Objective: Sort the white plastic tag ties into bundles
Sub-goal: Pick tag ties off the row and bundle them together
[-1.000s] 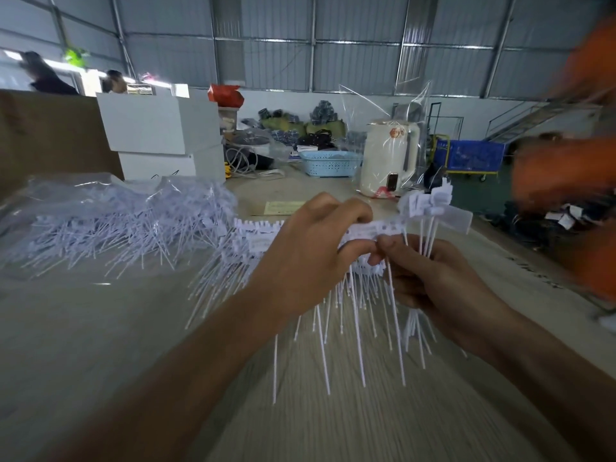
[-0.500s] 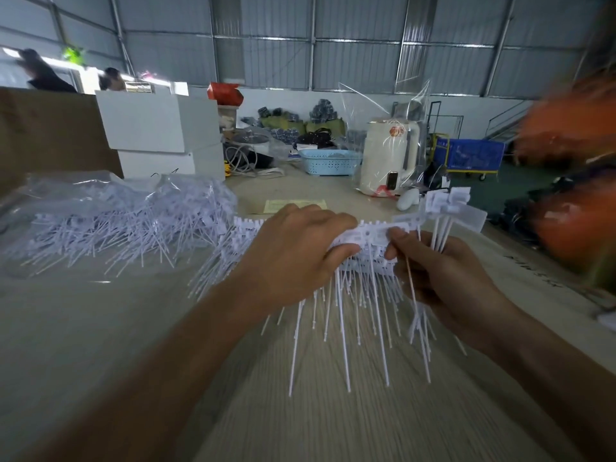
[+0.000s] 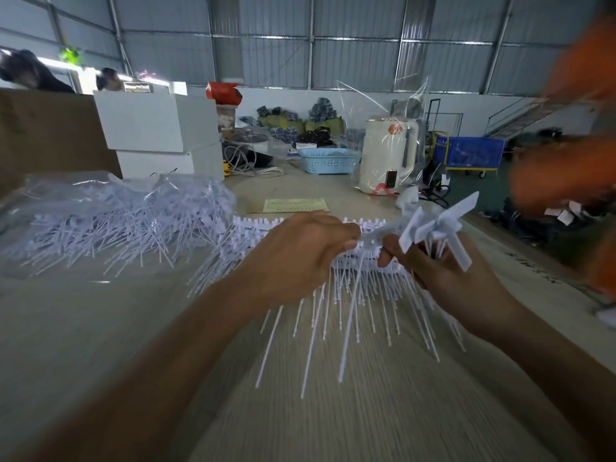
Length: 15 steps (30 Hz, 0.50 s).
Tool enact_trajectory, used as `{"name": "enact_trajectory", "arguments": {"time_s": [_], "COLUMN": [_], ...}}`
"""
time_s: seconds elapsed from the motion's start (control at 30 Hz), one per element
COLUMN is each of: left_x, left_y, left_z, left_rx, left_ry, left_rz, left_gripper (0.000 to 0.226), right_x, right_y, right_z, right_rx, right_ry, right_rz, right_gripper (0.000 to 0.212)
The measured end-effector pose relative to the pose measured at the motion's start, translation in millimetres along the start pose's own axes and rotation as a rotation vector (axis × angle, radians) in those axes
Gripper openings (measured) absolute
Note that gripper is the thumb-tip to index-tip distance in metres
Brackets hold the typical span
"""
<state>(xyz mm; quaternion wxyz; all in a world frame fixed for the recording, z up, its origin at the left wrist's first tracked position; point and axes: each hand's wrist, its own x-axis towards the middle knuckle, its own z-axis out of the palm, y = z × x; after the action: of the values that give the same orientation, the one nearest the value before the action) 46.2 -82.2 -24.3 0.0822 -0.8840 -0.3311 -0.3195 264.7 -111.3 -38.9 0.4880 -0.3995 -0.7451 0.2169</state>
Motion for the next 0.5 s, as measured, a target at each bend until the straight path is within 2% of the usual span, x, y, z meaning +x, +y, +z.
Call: {"name": "enact_trajectory", "arguments": {"time_s": [0.07, 0.17, 0.23, 0.33, 0.4, 0.5], "left_x": [-0.5, -2.0, -2.7, -4.7, -5.2, -3.6], "left_y": [-2.6, -4.9, -9.8, -17.3, -17.7, -10.3], "left_z": [-1.0, -1.0, -0.5, -1.1, -1.2, -1.0], "left_rx": [-0.134, -0.248, -0.259, -0.2, -0.209, -0.221], "left_ry": [-0.016, -0.003, 0.008, 0.053, 0.092, 0.091], "left_rz": [-0.032, -0.044, -0.08, -0.132, -0.145, -0.126], "left_gripper": [0.025, 0.027, 0.025, 0.017, 0.017, 0.019], "right_x": [1.0, 7.7, 10.6, 13.5, 13.3, 9.6], "right_y": [5.9, 17.3, 22.4, 18.7, 16.5, 8.7], "right_z": [-7.5, -19.2, -26.6, -31.4, -27.0, -16.5], "right_rx": [-0.185, -0.471, -0.455, -0.332, -0.282, -0.168], "right_ry": [-0.027, -0.05, 0.026, 0.139, 0.122, 0.027], "right_rz": [-0.089, -0.056, -0.116, -0.029, 0.048, 0.062], "right_gripper": [0.04, 0.018, 0.017, 0.036, 0.041, 0.038]}}
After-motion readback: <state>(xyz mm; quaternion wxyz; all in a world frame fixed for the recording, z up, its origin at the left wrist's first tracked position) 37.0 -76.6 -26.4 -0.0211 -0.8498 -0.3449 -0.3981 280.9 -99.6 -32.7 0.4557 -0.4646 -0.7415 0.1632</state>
